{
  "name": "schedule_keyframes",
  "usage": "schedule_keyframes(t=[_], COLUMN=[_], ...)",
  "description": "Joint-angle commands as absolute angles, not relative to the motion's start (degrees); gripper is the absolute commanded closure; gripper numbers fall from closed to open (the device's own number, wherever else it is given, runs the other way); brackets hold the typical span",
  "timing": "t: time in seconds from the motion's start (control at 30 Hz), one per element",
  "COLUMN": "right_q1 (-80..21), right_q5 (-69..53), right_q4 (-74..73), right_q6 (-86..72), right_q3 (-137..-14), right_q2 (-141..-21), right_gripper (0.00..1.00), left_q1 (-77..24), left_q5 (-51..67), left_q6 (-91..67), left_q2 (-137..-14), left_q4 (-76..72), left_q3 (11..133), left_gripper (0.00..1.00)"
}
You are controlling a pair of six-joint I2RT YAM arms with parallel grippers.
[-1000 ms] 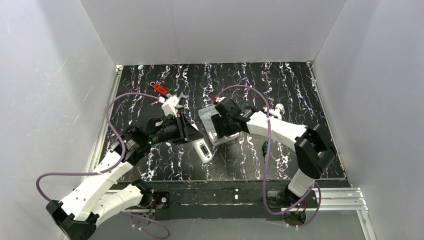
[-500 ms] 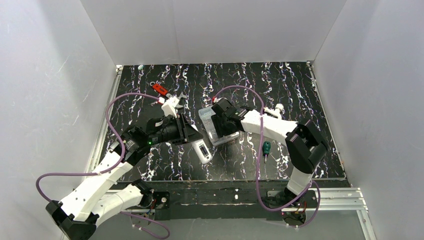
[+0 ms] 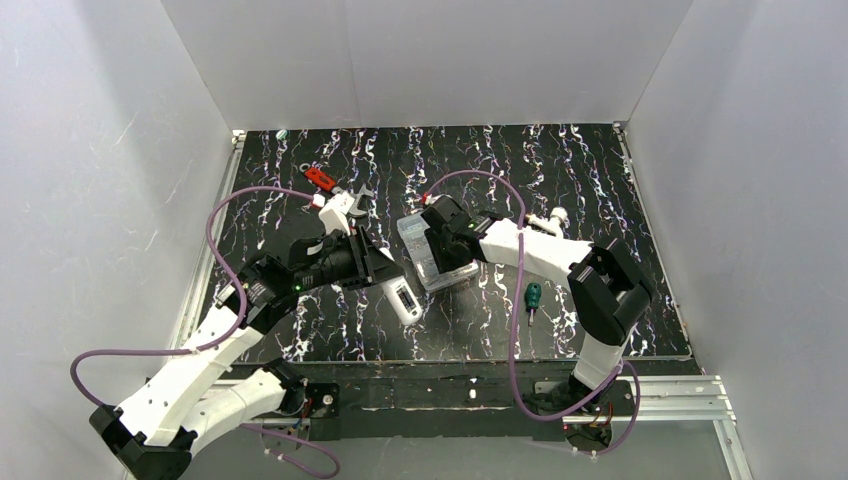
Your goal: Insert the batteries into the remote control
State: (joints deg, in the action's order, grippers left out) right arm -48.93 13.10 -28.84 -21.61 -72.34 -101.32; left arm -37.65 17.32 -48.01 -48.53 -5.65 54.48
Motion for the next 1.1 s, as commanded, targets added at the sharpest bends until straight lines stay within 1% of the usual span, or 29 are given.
schedule_keyframes(t=[0.0,0.2,0.5,0.83,1.07], right_q1=[-49.3,-49.3,-49.3,-49.3,-49.3], right_q5=[12.1,11.6,11.8,10.9,6.6], right_q4=[-29.7,-30.2,-30.9,-38.9,-41.5], right_q6=[-20.8,-20.0,-17.6,-14.5,-12.3], right_q3=[-73.8,-74.3,-73.1,-72.8,-75.5], right_q2=[-100.7,-99.5,-93.1,-81.9,-73.9], right_gripper=[0.62,0.66,0.68,0.68,0.67], left_q1=[-37.4,-37.4,-37.2,-36.8,-36.7], left_q5=[17.5,15.7,10.0,10.4,8.6], left_q6=[-48.3,-48.8,-51.6,-55.3,-58.2], left_q2=[-47.9,-47.6,-45.1,-45.3,-46.5], left_q4=[-6.2,-5.9,-5.7,-17.5,-28.0], left_q3=[55.8,55.7,51.9,47.7,45.0], left_gripper=[1.0,1.0,1.0,1.0,1.0])
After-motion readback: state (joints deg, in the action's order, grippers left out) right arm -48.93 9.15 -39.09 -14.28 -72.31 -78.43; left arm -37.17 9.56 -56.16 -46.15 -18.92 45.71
